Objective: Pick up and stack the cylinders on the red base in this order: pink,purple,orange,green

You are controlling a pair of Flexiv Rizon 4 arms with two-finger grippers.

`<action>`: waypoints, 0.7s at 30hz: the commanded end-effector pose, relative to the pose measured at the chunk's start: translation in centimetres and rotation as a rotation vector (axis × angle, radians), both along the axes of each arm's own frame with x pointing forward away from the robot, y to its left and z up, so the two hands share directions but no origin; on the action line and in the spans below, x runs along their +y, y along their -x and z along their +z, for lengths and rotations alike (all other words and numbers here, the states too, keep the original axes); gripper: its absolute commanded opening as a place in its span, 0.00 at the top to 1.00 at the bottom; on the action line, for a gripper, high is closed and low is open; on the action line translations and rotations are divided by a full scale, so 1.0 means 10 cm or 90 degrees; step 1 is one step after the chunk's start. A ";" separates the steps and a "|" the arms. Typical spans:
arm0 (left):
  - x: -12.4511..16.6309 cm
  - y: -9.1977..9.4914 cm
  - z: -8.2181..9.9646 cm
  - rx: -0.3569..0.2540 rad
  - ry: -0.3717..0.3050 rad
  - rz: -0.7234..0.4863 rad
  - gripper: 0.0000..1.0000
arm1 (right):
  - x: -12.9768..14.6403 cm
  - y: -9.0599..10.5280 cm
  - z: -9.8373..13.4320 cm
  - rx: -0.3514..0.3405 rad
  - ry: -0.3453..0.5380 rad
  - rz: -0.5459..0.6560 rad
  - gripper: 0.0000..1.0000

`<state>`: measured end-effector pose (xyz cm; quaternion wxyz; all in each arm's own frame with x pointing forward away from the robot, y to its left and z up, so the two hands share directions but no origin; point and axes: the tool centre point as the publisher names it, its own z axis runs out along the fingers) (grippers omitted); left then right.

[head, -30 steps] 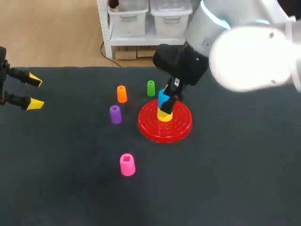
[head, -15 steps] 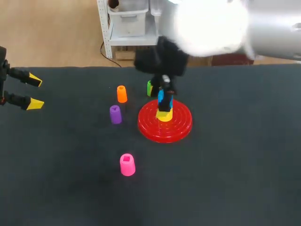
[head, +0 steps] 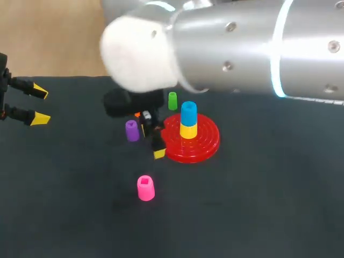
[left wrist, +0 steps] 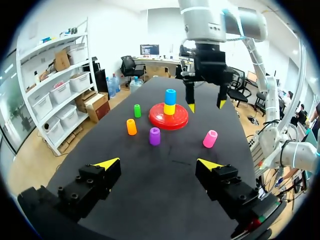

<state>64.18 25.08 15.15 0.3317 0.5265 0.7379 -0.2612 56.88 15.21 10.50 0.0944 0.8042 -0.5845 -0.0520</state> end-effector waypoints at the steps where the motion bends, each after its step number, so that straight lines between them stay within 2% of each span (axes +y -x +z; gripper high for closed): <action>1: 0.00 -0.01 -0.01 -0.002 0.001 -0.001 0.00 | -0.05 0.18 -0.04 -0.091 -0.036 -0.011 0.00; 6: 0.00 -0.01 -0.01 -0.002 0.001 -0.001 0.00 | 0.04 0.23 -0.12 -0.108 -0.056 -0.021 0.00; 13: 0.00 -0.01 -0.01 -0.002 0.001 -0.001 0.00 | 0.19 0.14 -0.34 -0.116 -0.077 -0.026 0.00; 17: 0.00 -0.01 -0.01 -0.002 0.001 -0.001 0.00 | 0.24 0.08 -0.46 -0.105 -0.091 -0.020 0.00; 21: 0.00 -0.01 -0.01 -0.002 0.001 -0.001 0.00 | 0.24 0.10 -0.48 -0.084 -0.102 -0.009 0.00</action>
